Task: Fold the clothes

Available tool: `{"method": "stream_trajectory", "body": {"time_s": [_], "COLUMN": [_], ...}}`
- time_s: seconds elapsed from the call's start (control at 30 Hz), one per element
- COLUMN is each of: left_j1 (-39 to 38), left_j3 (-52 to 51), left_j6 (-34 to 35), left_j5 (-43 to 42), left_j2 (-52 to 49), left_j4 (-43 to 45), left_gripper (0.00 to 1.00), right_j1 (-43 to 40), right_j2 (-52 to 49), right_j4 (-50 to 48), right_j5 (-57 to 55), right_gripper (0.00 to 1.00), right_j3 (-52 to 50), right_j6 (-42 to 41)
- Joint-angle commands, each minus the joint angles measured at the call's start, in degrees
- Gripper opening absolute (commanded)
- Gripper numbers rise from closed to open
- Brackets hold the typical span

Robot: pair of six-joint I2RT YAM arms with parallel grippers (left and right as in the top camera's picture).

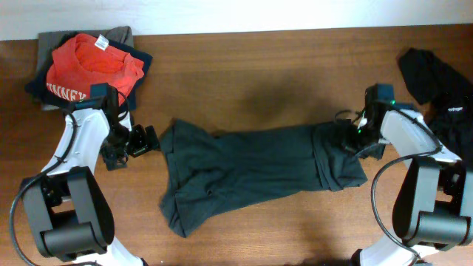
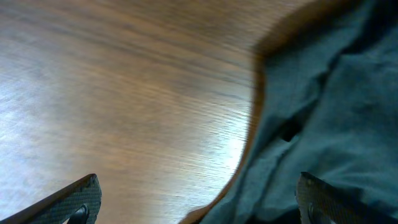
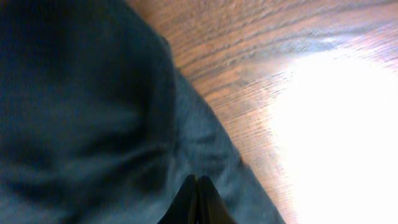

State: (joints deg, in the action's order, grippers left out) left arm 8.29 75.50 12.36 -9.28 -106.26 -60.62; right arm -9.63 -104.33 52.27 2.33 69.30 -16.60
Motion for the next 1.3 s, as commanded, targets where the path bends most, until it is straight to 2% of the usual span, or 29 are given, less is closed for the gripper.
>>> {"method": "stream_trajectory", "body": {"time_s": [0.0, 0.1, 0.17, 0.23, 0.27, 0.33, 0.4, 0.43, 0.5, 0.6, 0.67, 1.0, 1.27], "left_j1": [-1.18, -1.88, -2.29, -2.54, -2.58, -2.64, -2.62, -2.64, -2.64, -2.62, -2.62, -2.62, -2.62], "left_j3": [-0.46, -0.46, -0.46, -0.46, -0.46, -0.46, -0.46, -0.46, -0.48, -0.48, -0.48, -0.48, -0.48], "left_j6": [-3.28, -3.23, -3.02, -3.02, -3.02, -2.99, -3.02, -3.02, -3.02, -3.04, -3.04, -3.04, -3.04], "left_j5": [-2.93, -2.97, -2.95, -2.97, -2.97, -2.97, -2.97, -2.97, -2.97, -2.97, -2.95, -2.97, -2.95], "left_j2": [3.06, 3.32, 3.13, 3.08, 3.08, 3.1, 3.08, 3.08, 3.08, 3.08, 3.08, 3.08, 3.08], "left_j4": [0.33, 0.74, 1.09, 1.55, 1.75, 1.9, 1.86, 1.77, 1.62, 1.01, 0.76, 0.5, 0.63], "left_gripper": [0.99, 0.99, 0.99, 0.99, 0.99, 0.99, 0.99, 0.99, 0.99, 0.99, 0.99, 0.99, 0.99], "right_j1": [-0.24, 0.37, 1.53, 3.74, 4.9, 7.78, 10.54, 13.35, 16.26, 21.2, 22.91, 25.7, 25.68], "right_j2": [1.38, 2.86, 3.34, 3.39, 3.39, 3.13, 2.71, 2.12, 1.51, -0.33, -2.03, -11.89, -13.29], "right_j4": [5.4, 13.29, 16.61, 18.73, 18.91, 18.88, 18.82, 17.84, 16.31, 12.94, 10.82, 7.08, 6.08], "right_j5": [-1.55, -1.27, 0.13, 2.8, 2.78, 1.75, 1.49, 0.74, -3.19, -10.97, -11.65, -20.09, -22.69], "right_gripper": [0.04, 0.05, 0.17, 0.57, 0.65, 0.65, 0.6, 0.54, 0.49, 0.46, 0.45, 0.4, 0.38], "right_j3": [9.49, 17.73, 21.29, 23.45, 23.5, 22.77, 21.79, 20.46, 18.88, 15.19, 13.7, 13.09, 13.09], "right_j6": [0.07, 0.11, 2.05, 7.65, 8.76, 9.53, 9.49, 8.35, 5.29, -0.76, -0.92, -3.08, -3.82]}}
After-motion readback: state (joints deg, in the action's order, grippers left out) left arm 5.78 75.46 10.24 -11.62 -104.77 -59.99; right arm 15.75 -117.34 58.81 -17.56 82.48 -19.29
